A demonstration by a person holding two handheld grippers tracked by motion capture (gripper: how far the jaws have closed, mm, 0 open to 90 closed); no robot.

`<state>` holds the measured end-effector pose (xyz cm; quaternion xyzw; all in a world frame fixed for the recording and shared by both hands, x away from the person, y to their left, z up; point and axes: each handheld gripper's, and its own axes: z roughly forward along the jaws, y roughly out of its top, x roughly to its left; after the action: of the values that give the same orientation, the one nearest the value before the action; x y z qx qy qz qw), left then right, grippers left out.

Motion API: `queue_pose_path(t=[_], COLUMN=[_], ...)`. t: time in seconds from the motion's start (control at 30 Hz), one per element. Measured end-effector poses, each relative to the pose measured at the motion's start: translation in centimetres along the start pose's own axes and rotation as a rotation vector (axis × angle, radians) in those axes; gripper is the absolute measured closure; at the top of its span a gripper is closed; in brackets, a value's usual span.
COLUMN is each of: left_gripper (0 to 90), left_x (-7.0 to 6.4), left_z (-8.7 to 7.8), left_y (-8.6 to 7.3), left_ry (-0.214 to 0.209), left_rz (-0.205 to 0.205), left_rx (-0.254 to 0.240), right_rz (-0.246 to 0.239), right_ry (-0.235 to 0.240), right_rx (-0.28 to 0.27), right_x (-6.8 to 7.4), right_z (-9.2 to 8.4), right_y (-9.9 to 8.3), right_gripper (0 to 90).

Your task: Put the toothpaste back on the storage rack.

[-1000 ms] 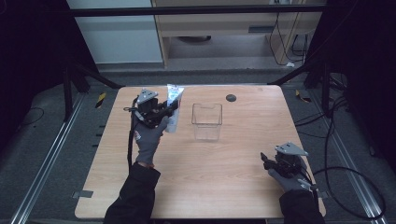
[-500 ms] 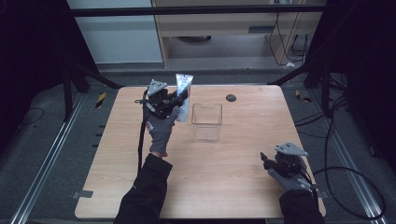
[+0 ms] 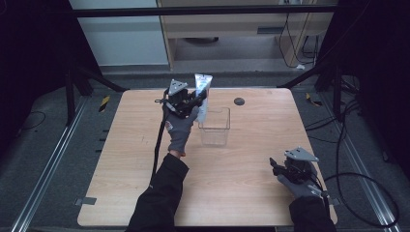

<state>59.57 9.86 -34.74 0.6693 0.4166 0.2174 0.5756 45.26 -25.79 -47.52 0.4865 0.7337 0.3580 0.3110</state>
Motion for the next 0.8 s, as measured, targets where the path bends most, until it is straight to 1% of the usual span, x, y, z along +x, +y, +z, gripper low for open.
queue_pose_path(t=[0.17, 0.3, 0.33, 0.43, 0.53, 0.57, 0.8], left_gripper=[71.6, 71.5, 71.6, 71.6, 71.6, 71.5, 71.5], left_x=[0.1, 0.2, 0.4, 0.5, 0.6, 0.5, 0.3], left_z=[1.2, 1.7, 2.1, 2.4, 2.9, 3.2, 4.0], left_y=[-0.6, -0.9, -1.1, -1.2, -1.5, -1.7, -2.4], left_ry=[-0.001, 0.000, 0.001, 0.000, -0.004, -0.001, 0.000], left_rz=[-0.007, -0.008, -0.005, -0.002, -0.013, -0.003, 0.010], left_rx=[0.004, 0.004, 0.011, 0.015, 0.015, 0.022, 0.042], right_rz=[-0.006, -0.008, -0.008, -0.007, -0.012, -0.010, -0.012], right_ry=[0.000, 0.003, 0.002, 0.003, 0.002, 0.002, 0.002], right_rx=[0.003, 0.005, 0.006, 0.006, 0.009, 0.010, 0.010], right_x=[0.0, 0.1, 0.1, 0.1, 0.1, 0.2, 0.2], right_z=[0.1, 0.1, 0.1, 0.2, 0.2, 0.2, 0.2], right_y=[0.0, 0.0, -0.1, -0.1, -0.1, -0.1, -0.1], right_gripper=[32.6, 32.7, 32.7, 32.7, 32.8, 32.8, 32.9])
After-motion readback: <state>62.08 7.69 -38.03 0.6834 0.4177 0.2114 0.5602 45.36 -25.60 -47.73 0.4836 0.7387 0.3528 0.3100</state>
